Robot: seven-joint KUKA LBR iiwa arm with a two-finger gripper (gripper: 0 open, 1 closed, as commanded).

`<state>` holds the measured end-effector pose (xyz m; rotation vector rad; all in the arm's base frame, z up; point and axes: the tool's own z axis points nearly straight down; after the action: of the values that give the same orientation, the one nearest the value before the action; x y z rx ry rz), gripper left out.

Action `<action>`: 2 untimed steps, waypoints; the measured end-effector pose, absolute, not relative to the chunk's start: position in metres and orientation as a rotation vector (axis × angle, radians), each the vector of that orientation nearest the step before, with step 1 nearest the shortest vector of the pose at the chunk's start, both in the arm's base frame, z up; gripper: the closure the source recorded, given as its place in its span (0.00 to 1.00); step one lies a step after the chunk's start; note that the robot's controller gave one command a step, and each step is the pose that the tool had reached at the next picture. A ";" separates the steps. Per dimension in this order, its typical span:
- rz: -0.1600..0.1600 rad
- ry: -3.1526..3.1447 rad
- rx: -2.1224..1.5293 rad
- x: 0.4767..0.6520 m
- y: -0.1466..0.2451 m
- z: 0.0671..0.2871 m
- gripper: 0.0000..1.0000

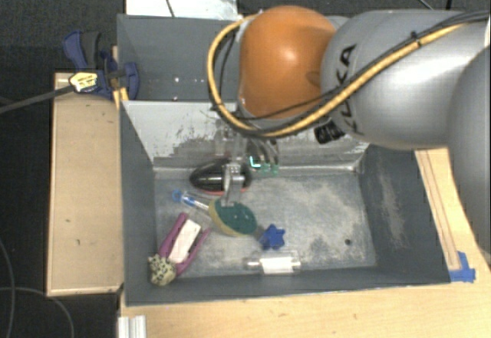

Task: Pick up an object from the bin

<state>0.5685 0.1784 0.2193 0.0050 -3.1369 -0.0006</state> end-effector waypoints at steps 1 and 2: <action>-0.011 -3.153 0.120 0.587 0.142 0.078 0.00; -0.006 -3.145 -0.116 0.560 0.134 0.103 0.00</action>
Offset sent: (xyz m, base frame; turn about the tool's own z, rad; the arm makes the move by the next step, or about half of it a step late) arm 0.0125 -0.0389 -0.1493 -0.0732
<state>0.5595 0.1340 0.1027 -0.1158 -3.1454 -0.0059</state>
